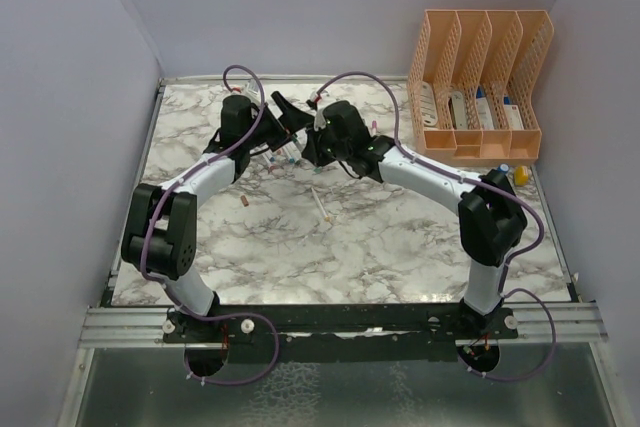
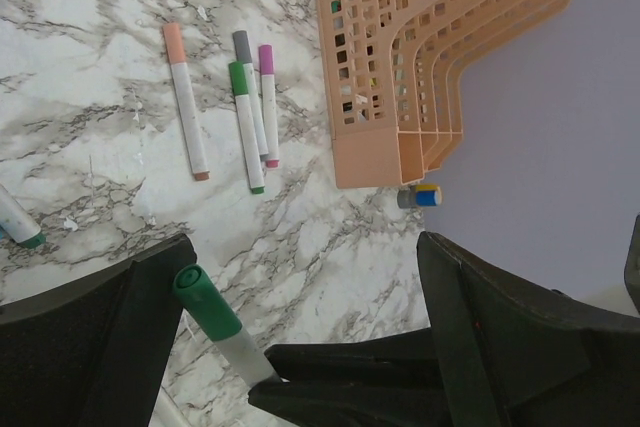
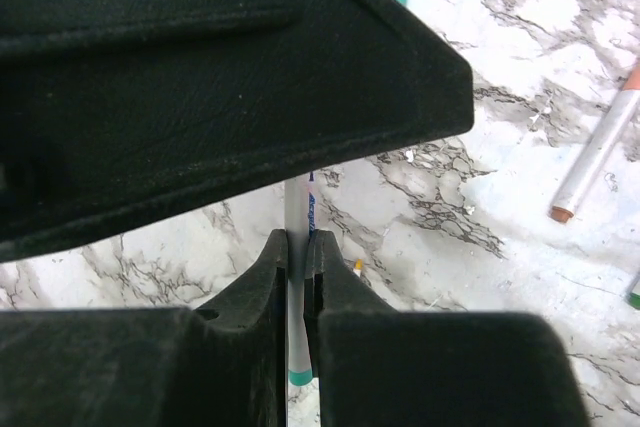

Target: Open the pen caps

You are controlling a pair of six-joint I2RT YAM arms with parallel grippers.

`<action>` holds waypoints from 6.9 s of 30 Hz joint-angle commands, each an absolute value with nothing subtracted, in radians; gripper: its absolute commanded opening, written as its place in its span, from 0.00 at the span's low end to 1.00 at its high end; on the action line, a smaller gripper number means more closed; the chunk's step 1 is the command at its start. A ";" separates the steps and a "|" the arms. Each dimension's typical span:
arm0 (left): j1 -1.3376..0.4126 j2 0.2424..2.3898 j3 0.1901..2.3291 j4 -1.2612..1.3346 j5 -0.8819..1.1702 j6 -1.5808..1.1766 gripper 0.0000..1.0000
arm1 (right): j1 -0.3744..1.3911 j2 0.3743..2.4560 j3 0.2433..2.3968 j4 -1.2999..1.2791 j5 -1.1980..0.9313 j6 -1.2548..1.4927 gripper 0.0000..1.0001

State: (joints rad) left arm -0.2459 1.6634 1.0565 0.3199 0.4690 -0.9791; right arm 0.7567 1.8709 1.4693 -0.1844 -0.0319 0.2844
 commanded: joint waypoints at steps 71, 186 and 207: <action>-0.271 1.595 0.979 0.444 0.532 -1.022 0.00 | 0.771 1.916 1.586 -0.229 -0.052 0.298 0.24; -0.092 1.305 0.931 -0.177 0.209 -0.532 0.96 | 0.770 1.986 1.376 -0.178 0.112 0.289 0.57; -0.083 1.198 0.851 -0.112 0.299 -0.549 0.99 | 0.752 2.371 1.985 -0.368 0.168 0.088 0.51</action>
